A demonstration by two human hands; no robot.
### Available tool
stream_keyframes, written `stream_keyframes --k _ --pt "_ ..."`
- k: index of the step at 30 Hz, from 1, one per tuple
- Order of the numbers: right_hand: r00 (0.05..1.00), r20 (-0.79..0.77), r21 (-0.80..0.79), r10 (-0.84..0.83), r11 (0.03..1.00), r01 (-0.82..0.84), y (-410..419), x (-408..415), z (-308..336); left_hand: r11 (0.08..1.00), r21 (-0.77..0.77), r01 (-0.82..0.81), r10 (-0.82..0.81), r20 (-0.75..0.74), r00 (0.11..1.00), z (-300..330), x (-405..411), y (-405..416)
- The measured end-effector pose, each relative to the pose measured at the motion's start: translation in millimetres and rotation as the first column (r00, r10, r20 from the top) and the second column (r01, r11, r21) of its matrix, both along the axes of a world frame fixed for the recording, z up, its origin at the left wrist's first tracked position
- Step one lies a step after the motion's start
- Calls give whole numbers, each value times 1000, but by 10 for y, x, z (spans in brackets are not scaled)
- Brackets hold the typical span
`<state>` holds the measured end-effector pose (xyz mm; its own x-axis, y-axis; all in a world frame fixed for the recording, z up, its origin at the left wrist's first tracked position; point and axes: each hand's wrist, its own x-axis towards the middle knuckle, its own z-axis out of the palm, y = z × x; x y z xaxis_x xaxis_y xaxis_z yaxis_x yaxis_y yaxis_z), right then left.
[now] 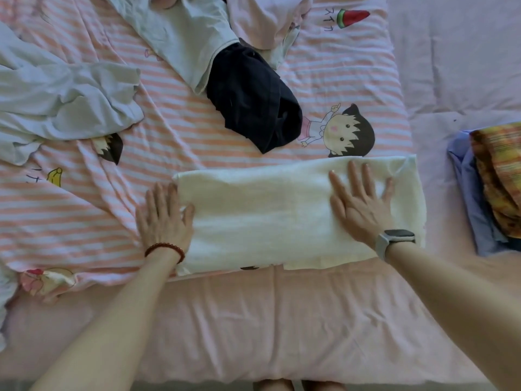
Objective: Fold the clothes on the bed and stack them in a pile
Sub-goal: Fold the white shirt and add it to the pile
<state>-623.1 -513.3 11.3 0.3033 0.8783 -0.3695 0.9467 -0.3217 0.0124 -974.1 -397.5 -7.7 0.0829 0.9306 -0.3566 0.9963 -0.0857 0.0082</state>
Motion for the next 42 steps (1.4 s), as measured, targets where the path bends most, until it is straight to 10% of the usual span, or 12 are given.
stream_keyframes --k 8,12,17,31,42 --pt "996 -80 104 -39 993 47 -47 258 170 967 137 -215 176 248 953 240 169 -69" --pt "991 -115 197 -69 976 91 -79 318 288 971 241 1 -82 329 941 392 706 -409" --pt "943 -209 351 -258 881 318 39 580 325 943 165 289 -327 299 897 311 1422 -723" --pt "807 -463 202 -368 842 500 229 1446 189 981 -23 191 -184 174 967 28 1819 -583" --pt "310 -807 -43 -503 574 818 -741 1005 169 945 100 313 -328 280 902 319 2130 -1150"
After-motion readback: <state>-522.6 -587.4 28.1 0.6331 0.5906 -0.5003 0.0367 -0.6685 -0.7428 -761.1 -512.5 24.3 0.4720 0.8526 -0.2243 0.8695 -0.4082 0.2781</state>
